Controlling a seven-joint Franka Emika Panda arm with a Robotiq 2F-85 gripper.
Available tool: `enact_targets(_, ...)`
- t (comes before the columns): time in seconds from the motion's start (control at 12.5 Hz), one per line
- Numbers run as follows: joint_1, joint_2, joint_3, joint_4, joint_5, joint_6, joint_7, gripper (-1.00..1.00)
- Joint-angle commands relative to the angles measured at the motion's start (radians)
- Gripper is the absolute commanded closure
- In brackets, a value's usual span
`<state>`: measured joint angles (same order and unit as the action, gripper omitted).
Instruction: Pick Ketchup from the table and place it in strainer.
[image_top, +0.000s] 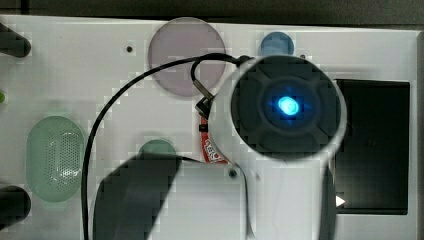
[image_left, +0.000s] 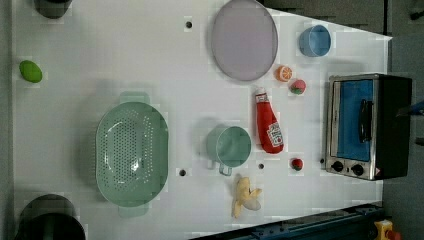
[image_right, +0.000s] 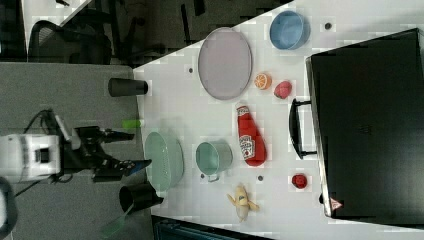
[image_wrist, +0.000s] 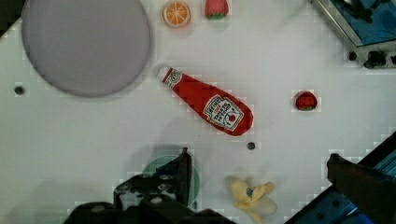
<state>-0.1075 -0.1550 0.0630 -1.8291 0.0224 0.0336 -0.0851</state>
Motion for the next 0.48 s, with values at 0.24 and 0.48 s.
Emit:
enact_targets(0.24,-0.004,0.115,0.019,-0.165,0.004,0.125,-0.329,-1.0)
enact_targets(0.48,-0.003,0.133,0.024,-0.287,0.004,0.303,-0.575,-1.0)
